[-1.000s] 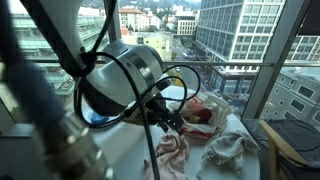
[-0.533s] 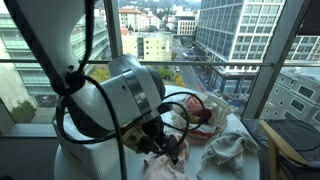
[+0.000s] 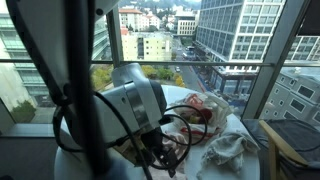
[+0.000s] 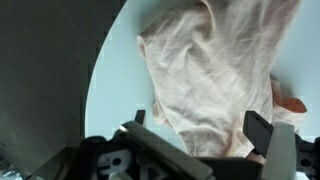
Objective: Place the clothes on the box
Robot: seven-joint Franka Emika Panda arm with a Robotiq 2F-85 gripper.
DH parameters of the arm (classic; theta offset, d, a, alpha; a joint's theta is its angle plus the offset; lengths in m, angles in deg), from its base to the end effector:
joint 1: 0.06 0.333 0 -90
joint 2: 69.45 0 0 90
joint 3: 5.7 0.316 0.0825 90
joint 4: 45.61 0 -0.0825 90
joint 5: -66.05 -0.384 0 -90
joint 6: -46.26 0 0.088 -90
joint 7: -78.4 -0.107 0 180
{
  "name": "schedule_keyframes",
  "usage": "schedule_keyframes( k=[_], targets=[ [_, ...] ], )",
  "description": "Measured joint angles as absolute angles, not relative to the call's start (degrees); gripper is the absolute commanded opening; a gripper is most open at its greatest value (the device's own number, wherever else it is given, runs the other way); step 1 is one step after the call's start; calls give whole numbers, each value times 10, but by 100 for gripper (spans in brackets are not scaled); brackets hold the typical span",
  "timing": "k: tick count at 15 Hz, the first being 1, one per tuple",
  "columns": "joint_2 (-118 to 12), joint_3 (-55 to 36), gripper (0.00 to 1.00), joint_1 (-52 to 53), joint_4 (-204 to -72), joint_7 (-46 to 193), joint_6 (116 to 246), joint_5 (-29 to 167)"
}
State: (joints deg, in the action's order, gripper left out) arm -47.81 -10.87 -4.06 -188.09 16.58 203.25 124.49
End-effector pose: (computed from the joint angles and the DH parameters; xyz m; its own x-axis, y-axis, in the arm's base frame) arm 0.4330 -0.0402 0.1269 0.9665 -0.2387 0.0946 -0.2567 -0.8985 0.3562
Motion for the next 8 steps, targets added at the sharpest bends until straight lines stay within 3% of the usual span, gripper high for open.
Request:
schedule_keyframes(
  k=[8],
  targets=[
    [-439,-105,100,-89,-1875,256,2033,1163]
  ],
)
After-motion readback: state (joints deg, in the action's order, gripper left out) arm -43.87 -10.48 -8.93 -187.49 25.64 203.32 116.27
